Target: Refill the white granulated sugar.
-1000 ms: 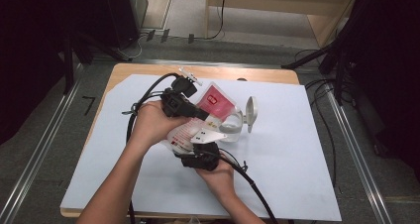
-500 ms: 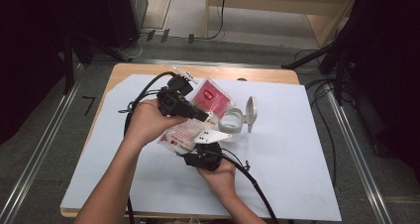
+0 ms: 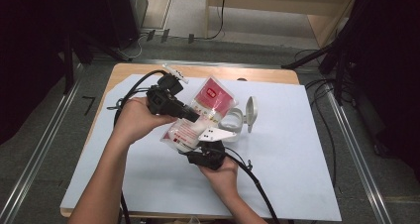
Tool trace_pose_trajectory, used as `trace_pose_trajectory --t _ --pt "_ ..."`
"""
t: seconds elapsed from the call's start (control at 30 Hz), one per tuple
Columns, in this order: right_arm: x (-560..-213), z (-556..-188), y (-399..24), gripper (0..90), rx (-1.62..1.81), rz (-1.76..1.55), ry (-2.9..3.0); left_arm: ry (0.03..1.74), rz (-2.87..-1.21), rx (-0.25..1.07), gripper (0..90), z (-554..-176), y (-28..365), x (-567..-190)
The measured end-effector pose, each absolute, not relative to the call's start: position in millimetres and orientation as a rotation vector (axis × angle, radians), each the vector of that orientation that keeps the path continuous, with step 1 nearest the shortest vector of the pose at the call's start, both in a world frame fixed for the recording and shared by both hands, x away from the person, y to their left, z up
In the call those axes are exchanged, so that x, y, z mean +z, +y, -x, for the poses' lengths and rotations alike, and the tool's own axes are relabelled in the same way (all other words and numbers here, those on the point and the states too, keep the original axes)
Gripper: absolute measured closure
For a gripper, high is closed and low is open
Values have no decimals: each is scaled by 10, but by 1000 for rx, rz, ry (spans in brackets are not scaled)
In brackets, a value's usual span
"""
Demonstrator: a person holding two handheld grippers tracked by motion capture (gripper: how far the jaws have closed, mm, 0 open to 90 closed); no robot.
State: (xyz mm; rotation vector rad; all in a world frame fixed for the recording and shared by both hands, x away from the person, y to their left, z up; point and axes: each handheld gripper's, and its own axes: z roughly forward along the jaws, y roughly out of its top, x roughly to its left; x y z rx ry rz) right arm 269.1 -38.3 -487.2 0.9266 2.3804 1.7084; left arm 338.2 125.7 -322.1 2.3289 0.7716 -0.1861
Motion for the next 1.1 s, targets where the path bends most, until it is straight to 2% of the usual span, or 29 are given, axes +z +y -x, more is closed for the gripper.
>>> trace_pose_trajectory --t 0.1,0.27,0.43,0.63,0.87,1.1 --pt "-4870 -2683 -378 605 1708 -908 2395 788 -2332 -207 778 -3386 1294 -3203" --pt "-4854 -2664 -369 591 1713 -888 2391 803 -2323 -144 866 -3366 1292 -3168" --pt "-4844 -2639 -337 567 1669 -863 2409 833 -2336 -136 886 -3335 1204 -3162" --pt "-4825 -2638 -291 471 1637 -887 2440 837 -2349 -88 899 -3301 1088 -3167" --pt "-4815 -2638 -273 568 1692 -944 2479 817 -2337 -88 897 -3304 1044 -3203" --pt "-4733 -2616 -226 571 1770 -987 2482 800 -2308 -105 886 -3333 1073 -3231"
